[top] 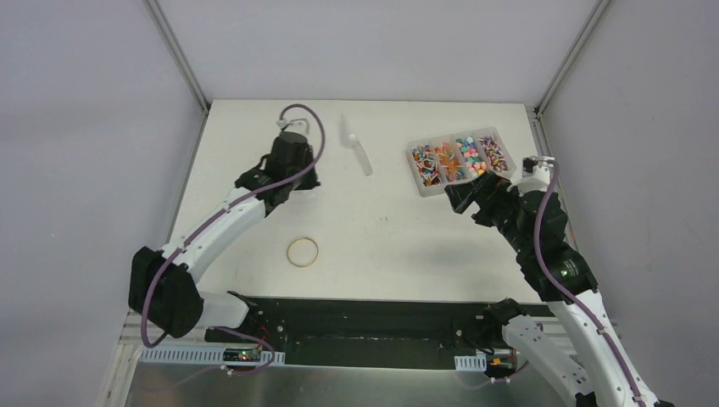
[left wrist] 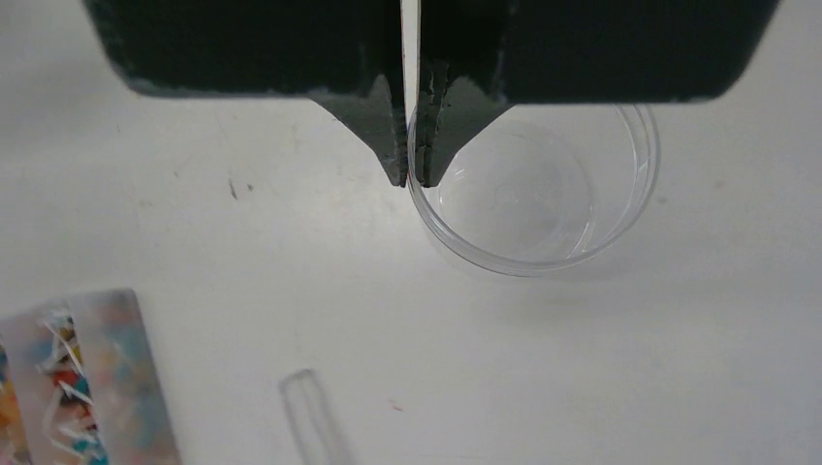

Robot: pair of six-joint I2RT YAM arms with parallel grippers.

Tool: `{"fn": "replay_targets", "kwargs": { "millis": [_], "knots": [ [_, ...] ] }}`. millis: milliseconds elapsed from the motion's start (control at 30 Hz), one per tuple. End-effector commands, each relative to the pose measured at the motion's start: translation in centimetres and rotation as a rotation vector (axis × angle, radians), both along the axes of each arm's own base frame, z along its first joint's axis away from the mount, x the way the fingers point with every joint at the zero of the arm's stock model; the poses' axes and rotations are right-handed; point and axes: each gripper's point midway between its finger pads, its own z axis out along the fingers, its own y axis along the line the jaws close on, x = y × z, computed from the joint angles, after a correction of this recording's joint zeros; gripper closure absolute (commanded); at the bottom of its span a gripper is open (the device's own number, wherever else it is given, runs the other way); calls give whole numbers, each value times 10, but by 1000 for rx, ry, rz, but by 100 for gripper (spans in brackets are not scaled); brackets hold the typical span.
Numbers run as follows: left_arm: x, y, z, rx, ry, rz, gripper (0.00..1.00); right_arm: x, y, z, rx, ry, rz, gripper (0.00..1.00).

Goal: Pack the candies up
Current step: Place the packing bottle at the center of the board.

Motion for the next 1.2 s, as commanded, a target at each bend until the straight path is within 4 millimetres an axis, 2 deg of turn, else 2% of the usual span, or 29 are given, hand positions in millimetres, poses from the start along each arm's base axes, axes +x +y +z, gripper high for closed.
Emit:
{"fn": "replay_targets", "kwargs": {
  "millis": [0,133,200,367,500,700,800,867,967,1033,1067,1167],
  "knots": [
    [-6,-99,-2,-9,-37,-322,100,0,-7,20,53,-43,-56,0],
    [-21,-156,-19,2,4,-459,100,1,-6,22,90,-34,-70,0],
    [-27,-173,-30,10,23,-498,100,0,-6,24,99,-39,-68,0],
    [-36,-196,-59,42,83,-548,100,-1,-6,27,102,-51,-64,0],
    [-47,-209,-65,28,105,-589,98,0,-6,22,100,-46,-68,0],
    [-48,-211,-57,7,83,-583,62,2,-2,16,96,-34,-55,0],
    [-42,-213,-36,-16,38,-568,49,3,4,16,103,-42,-20,1],
    [-36,-209,-17,-31,-5,-539,36,4,9,16,106,-47,2,2],
    [-19,-191,12,-98,-43,-471,26,5,18,14,98,-76,58,2],
    [-4,-168,29,-196,-37,-426,12,6,28,11,120,-84,104,3],
    [7,-150,39,-244,-46,-392,7,8,31,9,125,-86,114,3],
    [20,-108,61,-203,-131,-331,1,18,40,4,133,-79,138,5]
  ]
}}
